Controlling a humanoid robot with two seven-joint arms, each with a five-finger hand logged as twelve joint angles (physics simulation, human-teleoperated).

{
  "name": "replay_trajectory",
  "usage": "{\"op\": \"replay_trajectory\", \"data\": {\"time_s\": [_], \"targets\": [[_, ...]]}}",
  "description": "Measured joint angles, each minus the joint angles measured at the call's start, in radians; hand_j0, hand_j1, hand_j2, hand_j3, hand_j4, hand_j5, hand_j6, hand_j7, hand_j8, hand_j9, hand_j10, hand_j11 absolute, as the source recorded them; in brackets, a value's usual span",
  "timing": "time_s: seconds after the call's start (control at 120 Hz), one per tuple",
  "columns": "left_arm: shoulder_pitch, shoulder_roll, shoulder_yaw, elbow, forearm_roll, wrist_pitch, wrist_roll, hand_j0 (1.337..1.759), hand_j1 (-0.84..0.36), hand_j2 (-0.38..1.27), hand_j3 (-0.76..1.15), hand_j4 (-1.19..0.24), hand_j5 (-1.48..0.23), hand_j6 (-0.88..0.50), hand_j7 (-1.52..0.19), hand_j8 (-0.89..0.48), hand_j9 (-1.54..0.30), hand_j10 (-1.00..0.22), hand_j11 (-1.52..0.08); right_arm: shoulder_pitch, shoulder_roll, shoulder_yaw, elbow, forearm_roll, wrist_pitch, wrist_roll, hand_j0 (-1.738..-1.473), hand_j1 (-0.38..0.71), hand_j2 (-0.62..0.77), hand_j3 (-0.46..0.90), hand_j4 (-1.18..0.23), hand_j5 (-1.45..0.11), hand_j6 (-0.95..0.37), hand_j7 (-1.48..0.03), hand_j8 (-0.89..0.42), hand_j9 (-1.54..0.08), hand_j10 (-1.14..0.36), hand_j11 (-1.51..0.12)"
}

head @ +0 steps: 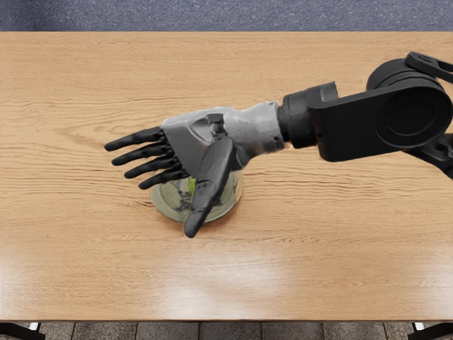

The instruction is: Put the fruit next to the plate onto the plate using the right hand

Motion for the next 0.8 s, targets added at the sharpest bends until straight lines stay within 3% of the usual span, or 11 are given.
{"op": "replay_trajectory", "data": {"time_s": [0.333,0.55,0.8], "targets": [[0.0,0.0,0.0,-0.007,-0.001,0.0,0.0,1.658,0.35,0.0,0.0,0.0,0.0,0.0,0.0,0.0,0.0,0.0,0.0,-0.078,-0.304,0.018,-0.012,0.176,0.282,0.0,-1.658,-0.31,-0.01,0.0,-0.03,-0.04,-0.03,-0.04,-0.03,-0.04,-0.03,-0.04],[-0.002,0.0,0.0,-0.009,-0.001,0.0,0.0,1.658,0.35,0.0,0.0,0.0,0.0,0.0,0.0,0.0,0.0,0.0,0.0,-0.13,-0.527,0.011,-0.02,0.218,0.34,0.0,-1.658,-0.31,-0.01,0.0,-0.03,-0.04,-0.03,-0.04,-0.03,-0.04,-0.03,-0.04],[-0.002,0.0,-0.001,-0.006,-0.002,0.0,0.0,1.658,0.35,0.0,0.0,0.0,0.0,0.0,0.0,0.0,0.0,0.0,0.0,-0.159,-0.649,0.003,-0.029,0.254,0.347,0.0,-1.658,-0.31,-0.01,0.0,-0.03,-0.04,-0.03,-0.04,-0.03,-0.04,-0.03,-0.04]]}}
